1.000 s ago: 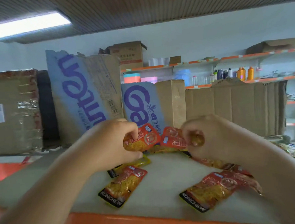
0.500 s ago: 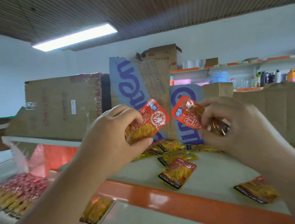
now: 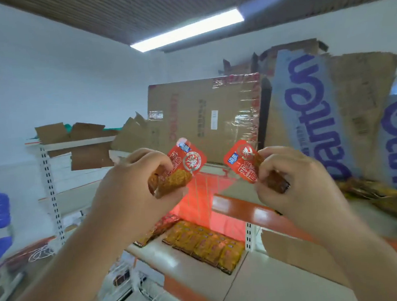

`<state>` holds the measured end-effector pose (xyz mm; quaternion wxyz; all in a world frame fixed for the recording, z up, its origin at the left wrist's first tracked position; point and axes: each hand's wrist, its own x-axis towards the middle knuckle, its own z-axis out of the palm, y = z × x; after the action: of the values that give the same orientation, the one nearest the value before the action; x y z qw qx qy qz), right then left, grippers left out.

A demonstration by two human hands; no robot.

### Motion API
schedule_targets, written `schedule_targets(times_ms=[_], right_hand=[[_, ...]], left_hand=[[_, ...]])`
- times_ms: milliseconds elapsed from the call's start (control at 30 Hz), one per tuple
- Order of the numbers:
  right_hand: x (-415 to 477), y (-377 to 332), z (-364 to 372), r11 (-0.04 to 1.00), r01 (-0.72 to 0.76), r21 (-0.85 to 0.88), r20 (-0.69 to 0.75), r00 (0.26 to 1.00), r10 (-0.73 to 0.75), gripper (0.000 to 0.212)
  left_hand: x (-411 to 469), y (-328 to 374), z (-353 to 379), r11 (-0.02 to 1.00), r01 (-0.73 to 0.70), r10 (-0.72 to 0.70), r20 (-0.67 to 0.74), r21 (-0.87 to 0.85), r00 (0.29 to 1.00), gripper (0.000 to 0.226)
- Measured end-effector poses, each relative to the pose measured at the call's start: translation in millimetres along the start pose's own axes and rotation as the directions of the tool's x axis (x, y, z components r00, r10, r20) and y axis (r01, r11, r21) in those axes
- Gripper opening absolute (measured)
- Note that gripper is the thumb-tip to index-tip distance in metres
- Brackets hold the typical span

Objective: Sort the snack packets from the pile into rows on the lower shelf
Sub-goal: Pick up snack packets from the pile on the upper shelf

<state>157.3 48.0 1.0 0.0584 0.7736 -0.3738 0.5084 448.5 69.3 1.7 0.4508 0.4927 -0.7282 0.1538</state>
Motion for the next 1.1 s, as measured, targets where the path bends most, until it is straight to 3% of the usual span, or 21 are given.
schedule_targets(times_ms=[167, 333, 500, 900, 1100], right_hand=[[19.8, -36.7, 104.2, 0.994, 0.012, 0.111, -0.028, 1.000, -0.009, 0.029], [32.1, -60.8, 178.4, 0.978, -0.018, 0.208, 0.017, 1.000, 0.014, 0.018], [43.8, -61.9, 242.9, 0.965, -0.066, 0.253, 0.079, 0.996, 0.047, 0.027], [114.5, -3.9, 440.8, 0.879, -0.225, 0.421, 0.182, 0.970, 0.161, 0.024], [163.2, 32.4, 527.7, 0.856, -0.311, 0.413, 0.260, 0.941, 0.216, 0.026]], left_hand=[[-24.3, -87.3, -34.3, 0.994, 0.098, -0.099, 0.025, 0.046, 0.995, 0.040], [-36.8, -152.7, -55.7, 0.978, 0.187, -0.192, 0.055, 0.091, 0.980, 0.037], [-44.3, -214.1, -56.6, 0.957, 0.265, -0.270, 0.027, 0.121, 0.963, 0.039], [-4.9, -384.6, 12.8, 0.907, 0.390, -0.401, 0.038, 0.162, 0.915, 0.044], [32.6, -465.6, 63.0, 0.886, 0.432, -0.450, 0.082, 0.171, 0.889, 0.043]])
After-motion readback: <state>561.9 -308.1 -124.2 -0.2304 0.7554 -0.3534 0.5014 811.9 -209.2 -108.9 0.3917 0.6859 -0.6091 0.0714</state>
